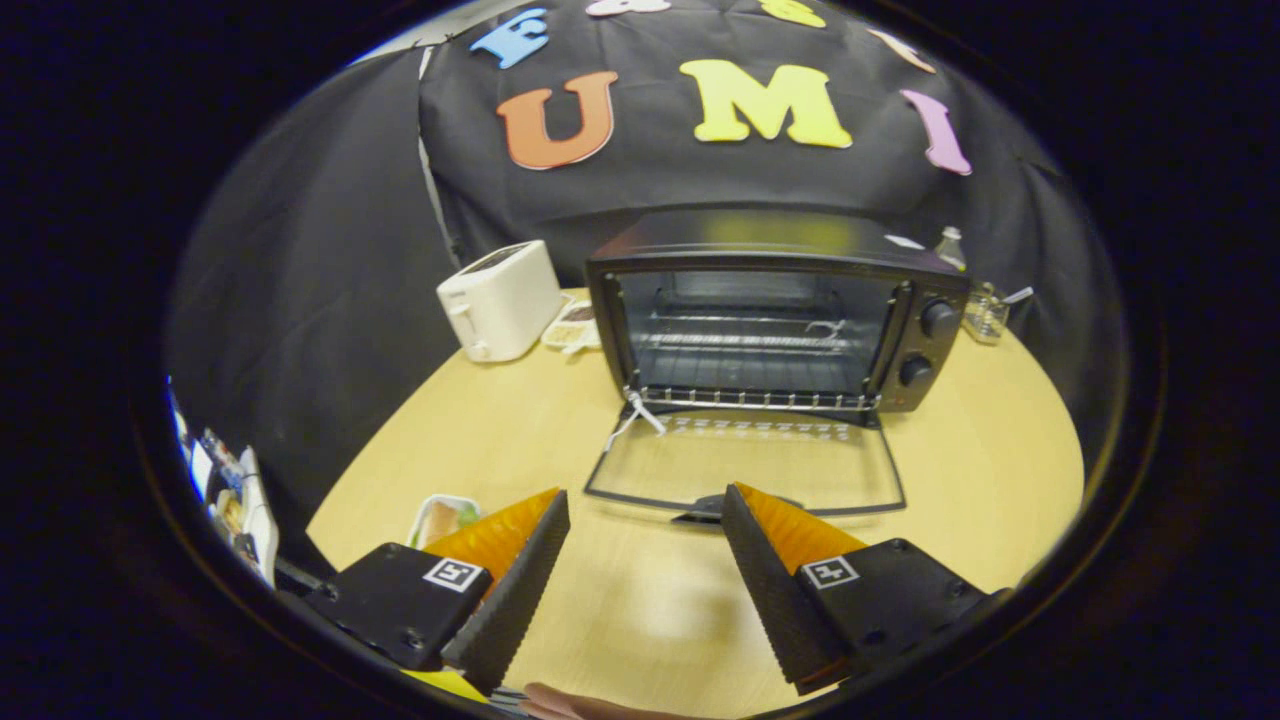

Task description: Open the toaster oven, put the food inside, and close the toaster oven door.

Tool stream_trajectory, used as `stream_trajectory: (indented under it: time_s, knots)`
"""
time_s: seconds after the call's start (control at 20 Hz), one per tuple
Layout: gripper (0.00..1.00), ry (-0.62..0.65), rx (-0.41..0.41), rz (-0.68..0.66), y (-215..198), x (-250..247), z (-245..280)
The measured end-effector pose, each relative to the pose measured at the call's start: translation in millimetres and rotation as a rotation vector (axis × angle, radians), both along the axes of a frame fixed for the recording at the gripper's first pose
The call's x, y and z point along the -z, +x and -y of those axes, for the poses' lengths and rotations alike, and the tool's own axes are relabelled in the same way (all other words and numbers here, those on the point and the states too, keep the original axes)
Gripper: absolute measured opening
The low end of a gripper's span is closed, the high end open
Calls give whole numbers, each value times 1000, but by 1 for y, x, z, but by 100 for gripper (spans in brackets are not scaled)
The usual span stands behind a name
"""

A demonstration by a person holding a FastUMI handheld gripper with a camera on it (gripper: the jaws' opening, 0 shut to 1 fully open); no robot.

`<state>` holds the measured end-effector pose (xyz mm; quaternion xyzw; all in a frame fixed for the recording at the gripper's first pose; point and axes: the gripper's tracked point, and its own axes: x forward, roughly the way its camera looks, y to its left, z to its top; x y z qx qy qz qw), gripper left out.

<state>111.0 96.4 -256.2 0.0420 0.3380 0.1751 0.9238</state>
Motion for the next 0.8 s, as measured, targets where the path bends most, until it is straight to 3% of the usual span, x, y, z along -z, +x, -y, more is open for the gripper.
stream_trajectory:
  time_s: [0.35, 0.5, 0.8]
  knots:
    - [97, 204, -200, -280, -48, 3, -62]
    - [95, 219, -220, -315, -49, 7, -71]
    - [79, 213, -281, -383, -60, 21, -88]
